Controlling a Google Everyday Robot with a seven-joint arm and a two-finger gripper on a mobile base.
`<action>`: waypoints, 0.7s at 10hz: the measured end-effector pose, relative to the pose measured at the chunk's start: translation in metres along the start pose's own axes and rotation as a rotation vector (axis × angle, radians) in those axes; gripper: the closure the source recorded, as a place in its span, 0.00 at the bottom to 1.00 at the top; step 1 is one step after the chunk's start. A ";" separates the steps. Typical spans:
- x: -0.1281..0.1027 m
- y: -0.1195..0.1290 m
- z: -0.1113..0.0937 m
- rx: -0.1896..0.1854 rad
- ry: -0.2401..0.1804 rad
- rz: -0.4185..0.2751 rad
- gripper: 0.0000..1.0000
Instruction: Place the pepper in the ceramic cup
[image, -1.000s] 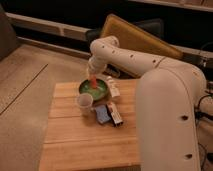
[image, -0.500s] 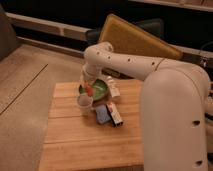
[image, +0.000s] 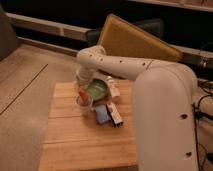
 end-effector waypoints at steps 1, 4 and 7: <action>-0.001 0.006 0.005 -0.011 0.015 -0.019 1.00; 0.002 0.008 0.010 -0.025 0.043 -0.029 1.00; 0.005 -0.004 0.005 -0.015 0.041 -0.003 0.87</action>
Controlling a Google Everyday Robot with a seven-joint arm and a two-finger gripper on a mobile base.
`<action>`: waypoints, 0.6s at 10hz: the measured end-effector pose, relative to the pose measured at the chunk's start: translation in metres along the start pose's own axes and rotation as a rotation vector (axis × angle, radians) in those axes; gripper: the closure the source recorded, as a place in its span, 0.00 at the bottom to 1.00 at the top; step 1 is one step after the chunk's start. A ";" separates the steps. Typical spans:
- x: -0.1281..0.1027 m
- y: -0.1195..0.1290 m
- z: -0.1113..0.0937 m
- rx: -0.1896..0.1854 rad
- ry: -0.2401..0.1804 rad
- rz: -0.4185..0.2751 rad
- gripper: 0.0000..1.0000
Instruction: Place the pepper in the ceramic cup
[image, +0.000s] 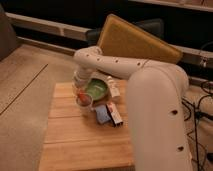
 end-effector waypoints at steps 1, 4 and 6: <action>0.002 -0.006 -0.002 0.005 -0.001 0.015 0.73; 0.004 -0.010 -0.003 0.005 -0.002 0.030 0.44; 0.004 -0.012 -0.004 0.007 -0.002 0.033 0.34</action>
